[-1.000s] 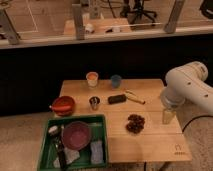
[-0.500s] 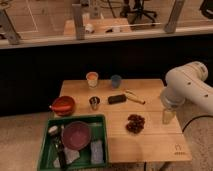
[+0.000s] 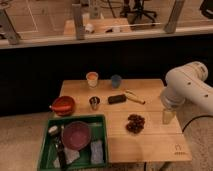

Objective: Place towel in purple bowl

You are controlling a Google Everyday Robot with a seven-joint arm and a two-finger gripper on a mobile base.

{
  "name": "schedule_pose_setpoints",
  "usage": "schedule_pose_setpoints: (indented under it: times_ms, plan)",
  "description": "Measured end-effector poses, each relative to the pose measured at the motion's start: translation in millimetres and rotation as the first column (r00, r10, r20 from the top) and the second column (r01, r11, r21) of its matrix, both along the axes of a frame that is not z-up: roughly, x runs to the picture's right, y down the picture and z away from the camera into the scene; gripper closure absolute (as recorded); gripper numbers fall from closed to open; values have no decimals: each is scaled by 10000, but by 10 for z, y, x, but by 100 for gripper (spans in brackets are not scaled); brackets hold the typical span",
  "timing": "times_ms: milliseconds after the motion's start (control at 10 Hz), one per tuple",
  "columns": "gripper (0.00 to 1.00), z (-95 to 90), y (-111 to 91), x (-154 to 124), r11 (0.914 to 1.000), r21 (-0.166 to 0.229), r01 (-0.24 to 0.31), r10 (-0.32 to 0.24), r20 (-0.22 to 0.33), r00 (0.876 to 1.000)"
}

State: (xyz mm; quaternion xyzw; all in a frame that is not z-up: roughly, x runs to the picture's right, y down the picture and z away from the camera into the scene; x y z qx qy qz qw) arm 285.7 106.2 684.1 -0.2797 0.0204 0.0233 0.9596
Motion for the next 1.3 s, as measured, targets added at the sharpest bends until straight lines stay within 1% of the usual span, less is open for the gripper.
schedule_pose_setpoints:
  times_ms: [600, 700, 800, 900, 1000, 1100, 1200, 1300]
  plan:
    - [20, -3, 5, -12, 10000, 4, 36, -36, 20, 10000]
    - [20, -25, 29, -97, 9991, 46, 410, -411, 345, 9986]
    - [20, -72, 72, -217, 9965, 125, 830, -837, 767, 9935]
    - [20, -134, 127, -353, 9928, 216, 1180, -1197, 1177, 9858]
    - [20, -229, 217, -577, 9862, 352, 1616, -1653, 1762, 9704]
    - [20, -366, 346, -887, 9762, 548, 2101, -2171, 2492, 9438]
    - [20, -468, 455, -1081, 9662, 683, 2486, -2576, 2974, 9194]
    - [20, -633, 646, -1351, 9453, 885, 3139, -3241, 3607, 8745]
